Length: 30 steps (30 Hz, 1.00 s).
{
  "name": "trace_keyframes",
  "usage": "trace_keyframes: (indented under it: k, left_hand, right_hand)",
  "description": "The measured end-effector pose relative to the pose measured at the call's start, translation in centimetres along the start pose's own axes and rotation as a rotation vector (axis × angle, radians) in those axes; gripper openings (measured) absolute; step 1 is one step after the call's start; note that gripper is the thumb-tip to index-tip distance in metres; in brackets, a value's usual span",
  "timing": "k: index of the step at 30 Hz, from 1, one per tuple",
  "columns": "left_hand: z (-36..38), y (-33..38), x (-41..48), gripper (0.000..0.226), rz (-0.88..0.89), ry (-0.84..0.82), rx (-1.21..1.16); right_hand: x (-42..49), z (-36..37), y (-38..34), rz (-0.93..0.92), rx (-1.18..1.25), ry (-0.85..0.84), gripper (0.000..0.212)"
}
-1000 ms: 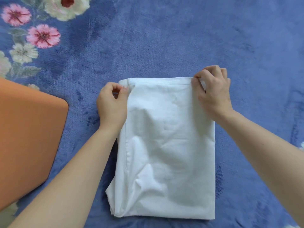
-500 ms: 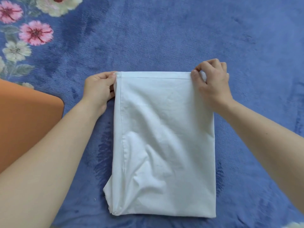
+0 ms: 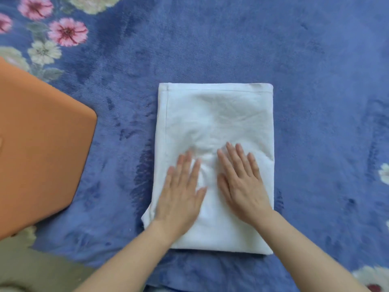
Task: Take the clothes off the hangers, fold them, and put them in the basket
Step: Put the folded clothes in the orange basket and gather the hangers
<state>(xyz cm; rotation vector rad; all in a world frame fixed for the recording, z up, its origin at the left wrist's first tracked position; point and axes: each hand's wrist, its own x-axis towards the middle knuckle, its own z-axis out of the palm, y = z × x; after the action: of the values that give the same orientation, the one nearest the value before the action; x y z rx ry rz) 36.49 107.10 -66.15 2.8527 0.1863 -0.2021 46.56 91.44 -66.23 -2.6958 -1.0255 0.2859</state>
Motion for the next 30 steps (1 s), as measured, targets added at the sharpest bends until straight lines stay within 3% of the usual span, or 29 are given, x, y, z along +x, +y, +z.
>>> trace_keyframes:
  k: [4,7,9,12,15,18,22,24,27,29,30]
  left_hand:
    - [0.3,-5.1,-1.5,0.072,-0.124,-0.072,0.128]
    - [-0.9,-6.6,-2.7,0.070,-0.146,-0.101,0.077]
    - [-2.1,-6.6,-4.0,0.070,-0.254,-0.078,-0.080]
    - [-4.0,-4.7,-6.3,0.064,-0.576,-0.080,-0.428]
    - [-4.9,-2.4,-8.1,0.053,-0.835,-0.117,-0.677]
    - [-4.9,-1.6,-8.0,0.042,-0.971,-0.069,-0.825]
    - [-5.3,-1.4,-7.3,0.036,-1.061,-0.064,-1.075]
    - [-6.2,-1.3,-7.9,0.040,-1.044,-0.160,-1.150]
    - [-7.8,-0.6,-10.3,0.056,-1.056,-0.523,-1.217]
    - [-8.7,0.3,-11.8,0.069,-1.058,-0.706,-1.225]
    - [-9.0,0.6,-12.3,0.073,-1.048,-0.729,-1.243]
  right_hand:
    - [-2.7,-0.2,3.9,0.156,-0.121,-0.107,0.059]
    - [-4.3,-1.8,5.4,0.320,-0.079,-0.108,0.059]
    - [-5.5,-3.2,5.2,0.464,0.082,-0.052,0.053]
    - [-7.8,-4.5,3.7,0.749,0.482,-0.032,0.020]
    - [-9.9,-4.7,1.5,1.008,0.822,-0.132,0.028]
    - [-10.5,-4.5,1.0,1.087,0.995,-0.188,0.031]
    - [-10.2,-5.2,2.4,1.103,1.152,-0.296,0.015]
    - [-10.4,-6.5,3.5,1.094,1.231,-0.405,0.014]
    - [-11.9,-8.9,5.3,1.050,1.188,-0.749,0.028]
    - [-13.1,-10.0,6.0,1.029,1.088,-0.942,0.046]
    - [-13.4,-10.4,6.2,1.030,1.083,-0.953,0.057]
